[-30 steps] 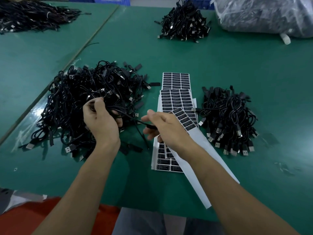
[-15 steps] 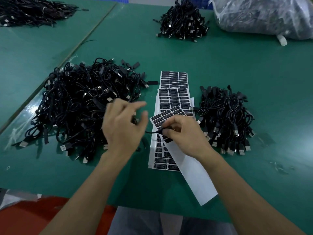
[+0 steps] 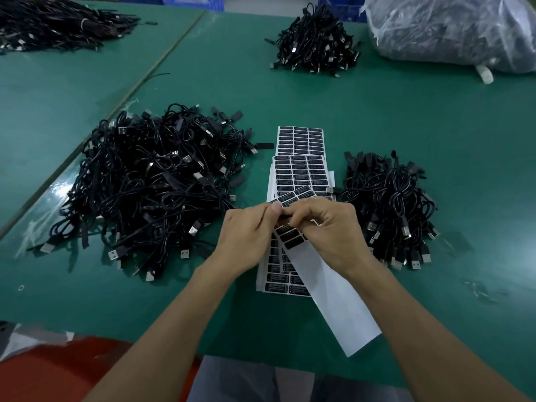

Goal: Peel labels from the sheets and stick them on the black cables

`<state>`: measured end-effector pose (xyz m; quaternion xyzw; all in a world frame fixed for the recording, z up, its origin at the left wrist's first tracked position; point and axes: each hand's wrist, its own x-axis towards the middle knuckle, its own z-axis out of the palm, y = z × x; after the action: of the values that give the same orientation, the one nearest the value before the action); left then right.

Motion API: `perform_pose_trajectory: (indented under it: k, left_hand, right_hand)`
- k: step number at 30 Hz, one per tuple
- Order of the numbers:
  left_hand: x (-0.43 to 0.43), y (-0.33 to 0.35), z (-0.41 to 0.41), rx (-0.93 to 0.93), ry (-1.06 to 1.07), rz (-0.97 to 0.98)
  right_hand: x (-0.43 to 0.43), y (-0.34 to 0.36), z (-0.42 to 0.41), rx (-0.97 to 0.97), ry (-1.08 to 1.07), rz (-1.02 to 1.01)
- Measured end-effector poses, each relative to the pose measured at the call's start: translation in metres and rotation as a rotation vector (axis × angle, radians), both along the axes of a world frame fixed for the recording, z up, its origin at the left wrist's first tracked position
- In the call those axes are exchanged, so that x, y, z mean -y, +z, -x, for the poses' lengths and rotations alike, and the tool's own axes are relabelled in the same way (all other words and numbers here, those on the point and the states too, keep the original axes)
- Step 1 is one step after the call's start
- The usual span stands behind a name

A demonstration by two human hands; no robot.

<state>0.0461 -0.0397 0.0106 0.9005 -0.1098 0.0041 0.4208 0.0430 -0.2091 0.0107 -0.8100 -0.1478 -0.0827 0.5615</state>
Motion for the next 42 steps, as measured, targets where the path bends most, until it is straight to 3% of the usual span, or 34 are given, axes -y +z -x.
perform_pose_trajectory:
  k: [5, 8, 11, 16, 20, 23, 27, 32, 37, 42]
  left_hand:
    - [-0.002, -0.001, -0.005, -0.171, 0.02, 0.153]
    - [-0.002, -0.002, -0.004, -0.194, 0.052, 0.207]
    - [0.0, -0.009, -0.001, -0.114, 0.061, 0.082]
    - [0.005, -0.017, 0.004, 0.088, 0.011, -0.061]
    - [0.003, -0.018, 0.004, 0.185, 0.08, 0.036]
    - [0.002, -0.015, 0.005, 0.186, 0.13, 0.164]
    - [0.007, -0.013, 0.008, 0.195, 0.074, 0.098]
    - [0.018, -0.016, 0.007, 0.14, -0.018, 0.066]
    - [0.015, -0.021, -0.002, 0.2, 0.007, 0.043]
    - [0.014, -0.028, -0.006, 0.172, 0.054, 0.051]
  right_hand:
    - [0.002, 0.009, 0.003, 0.078, -0.051, 0.227]
    - [0.006, 0.016, 0.0, -0.07, -0.093, 0.606]
    - [0.007, 0.02, 0.002, -0.311, -0.162, 0.831]
    - [-0.002, 0.025, 0.002, -0.409, -0.256, 0.908]
    - [-0.004, 0.025, 0.001, -0.436, -0.322, 0.806]
    - [-0.001, 0.018, 0.0, -0.377, -0.349, 0.511]
    - [0.001, 0.008, -0.002, -0.38, -0.405, 0.136]
    - [-0.007, 0.0, -0.003, -0.383, -0.448, -0.018]
    - [0.0, 0.006, -0.005, -0.557, -0.284, -0.1]
    - [0.007, 0.006, -0.006, -0.52, -0.187, -0.097]
